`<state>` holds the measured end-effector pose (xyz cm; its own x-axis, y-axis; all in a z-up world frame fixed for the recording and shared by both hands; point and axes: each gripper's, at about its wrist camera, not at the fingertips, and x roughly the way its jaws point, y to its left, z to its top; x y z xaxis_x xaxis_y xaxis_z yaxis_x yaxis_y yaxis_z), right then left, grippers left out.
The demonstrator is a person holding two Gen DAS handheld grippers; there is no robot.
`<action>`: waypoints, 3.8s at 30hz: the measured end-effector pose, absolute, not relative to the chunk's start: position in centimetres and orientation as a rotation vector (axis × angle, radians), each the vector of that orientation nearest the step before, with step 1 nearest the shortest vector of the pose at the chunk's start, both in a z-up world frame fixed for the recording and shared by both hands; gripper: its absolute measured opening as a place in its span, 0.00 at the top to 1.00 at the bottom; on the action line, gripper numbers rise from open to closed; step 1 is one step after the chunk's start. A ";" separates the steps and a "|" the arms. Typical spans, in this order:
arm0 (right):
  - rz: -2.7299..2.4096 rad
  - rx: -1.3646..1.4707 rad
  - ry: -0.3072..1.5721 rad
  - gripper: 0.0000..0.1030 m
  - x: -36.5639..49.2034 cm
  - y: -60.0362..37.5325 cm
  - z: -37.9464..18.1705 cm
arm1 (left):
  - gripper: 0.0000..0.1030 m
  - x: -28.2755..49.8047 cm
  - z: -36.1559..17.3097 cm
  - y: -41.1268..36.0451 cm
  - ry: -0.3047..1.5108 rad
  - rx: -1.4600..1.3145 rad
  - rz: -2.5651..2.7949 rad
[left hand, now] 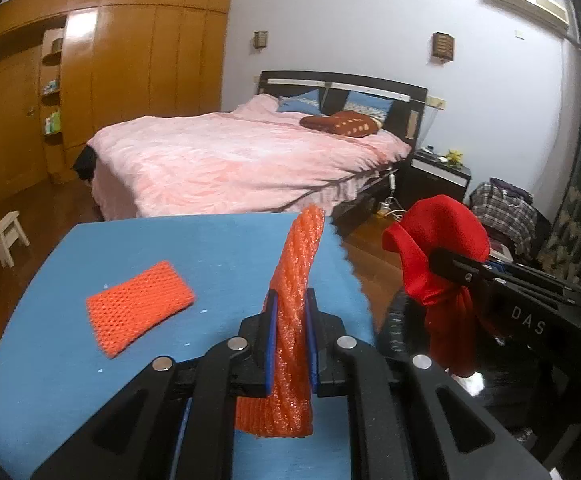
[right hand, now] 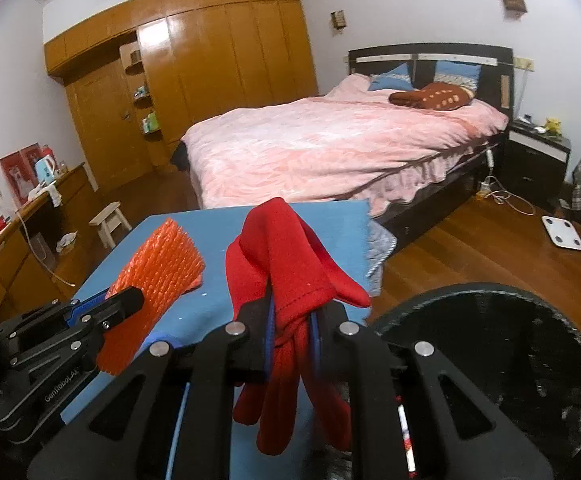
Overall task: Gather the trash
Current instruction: 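Carry the orange mesh and red cloth toward the bin with both tools, then open both tools over the bin to drop the orange mesh and red cloth, then move both tools back from the bin to the blue bag and orange mesh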
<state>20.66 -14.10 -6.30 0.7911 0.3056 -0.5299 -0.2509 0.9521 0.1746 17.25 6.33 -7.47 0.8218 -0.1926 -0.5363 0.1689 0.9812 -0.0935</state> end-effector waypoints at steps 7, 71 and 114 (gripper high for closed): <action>0.230 0.111 0.570 0.87 18.9 -17.9 -6.0 | 0.88 16.8 -6.8 2.8 0.563 -0.020 -0.260; -0.118 0.150 0.584 0.06 14.3 -32.9 -11.7 | 0.17 18.8 -9.4 -7.7 0.602 0.027 -0.453; 0.367 0.014 0.642 0.05 21.6 -4.0 -11.0 | 0.13 16.6 -13.7 22.4 0.617 -0.028 0.130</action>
